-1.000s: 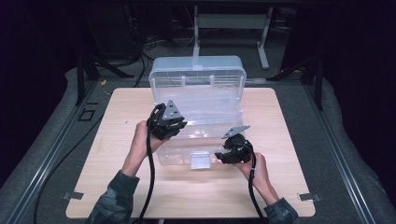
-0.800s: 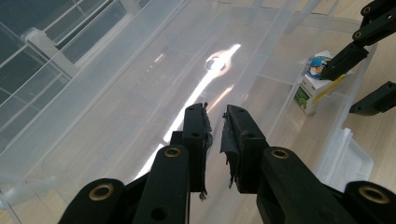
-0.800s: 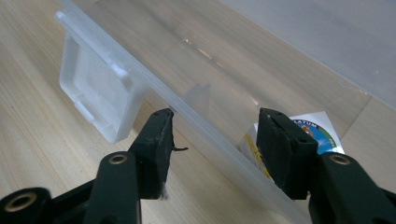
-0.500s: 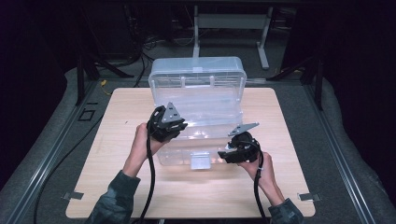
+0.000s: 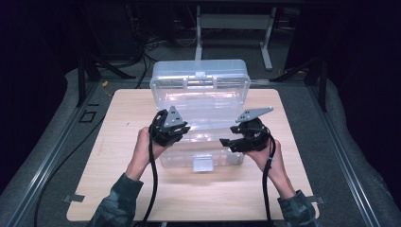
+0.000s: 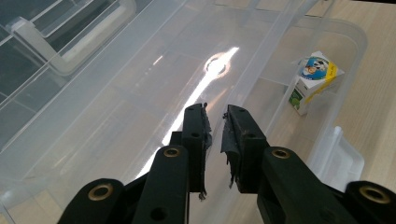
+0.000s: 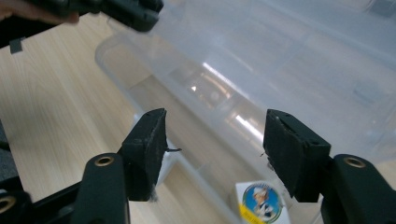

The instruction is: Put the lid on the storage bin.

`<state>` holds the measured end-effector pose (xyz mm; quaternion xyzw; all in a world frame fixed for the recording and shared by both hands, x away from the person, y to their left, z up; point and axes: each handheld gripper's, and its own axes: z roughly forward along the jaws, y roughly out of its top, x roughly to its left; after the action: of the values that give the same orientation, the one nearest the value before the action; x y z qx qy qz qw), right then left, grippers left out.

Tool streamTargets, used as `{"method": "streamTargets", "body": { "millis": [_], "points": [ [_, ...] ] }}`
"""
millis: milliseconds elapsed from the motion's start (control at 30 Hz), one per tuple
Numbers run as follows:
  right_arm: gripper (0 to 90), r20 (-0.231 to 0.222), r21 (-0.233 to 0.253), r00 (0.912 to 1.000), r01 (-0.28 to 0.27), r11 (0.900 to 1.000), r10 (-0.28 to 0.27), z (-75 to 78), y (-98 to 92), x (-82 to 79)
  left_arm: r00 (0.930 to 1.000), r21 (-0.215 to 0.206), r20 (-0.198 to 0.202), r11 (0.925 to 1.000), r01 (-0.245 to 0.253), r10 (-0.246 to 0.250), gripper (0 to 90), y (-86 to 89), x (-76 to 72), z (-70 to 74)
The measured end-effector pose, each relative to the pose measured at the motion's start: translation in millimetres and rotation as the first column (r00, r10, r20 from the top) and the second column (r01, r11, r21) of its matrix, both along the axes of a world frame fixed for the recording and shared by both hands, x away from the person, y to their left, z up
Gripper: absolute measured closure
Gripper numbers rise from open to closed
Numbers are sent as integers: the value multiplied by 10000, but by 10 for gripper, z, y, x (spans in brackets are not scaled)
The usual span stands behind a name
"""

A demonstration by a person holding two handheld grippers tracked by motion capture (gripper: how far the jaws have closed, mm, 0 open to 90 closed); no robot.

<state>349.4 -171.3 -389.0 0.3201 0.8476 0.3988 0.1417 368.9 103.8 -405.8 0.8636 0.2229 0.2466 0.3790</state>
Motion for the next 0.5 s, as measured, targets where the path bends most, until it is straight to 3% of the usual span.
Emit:
{"method": "streamTargets", "body": {
  "millis": [167,200,300,433,500],
  "points": [
    [483,202,-4,9997,-99,10000,99,178,27,175,10000,-36,29,10000,-12,12,780,-3,-12,-10],
    [548,219,-73,9998,-26,10000,28,239,56,279,10000,-59,-42,10000,52,-52,780,7,-8,-10],
    [598,284,-164,9995,114,9998,-109,270,82,362,10000,-67,-54,10000,54,-54,780,9,-9,-11],
    [781,332,-245,9985,445,9987,-436,311,114,541,9999,-50,-54,9999,90,-90,779,14,-21,-20],
    [837,259,-52,9976,641,9979,-640,335,110,658,9999,-80,-118,9999,112,-113,779,17,-23,-25]
  ]
}}
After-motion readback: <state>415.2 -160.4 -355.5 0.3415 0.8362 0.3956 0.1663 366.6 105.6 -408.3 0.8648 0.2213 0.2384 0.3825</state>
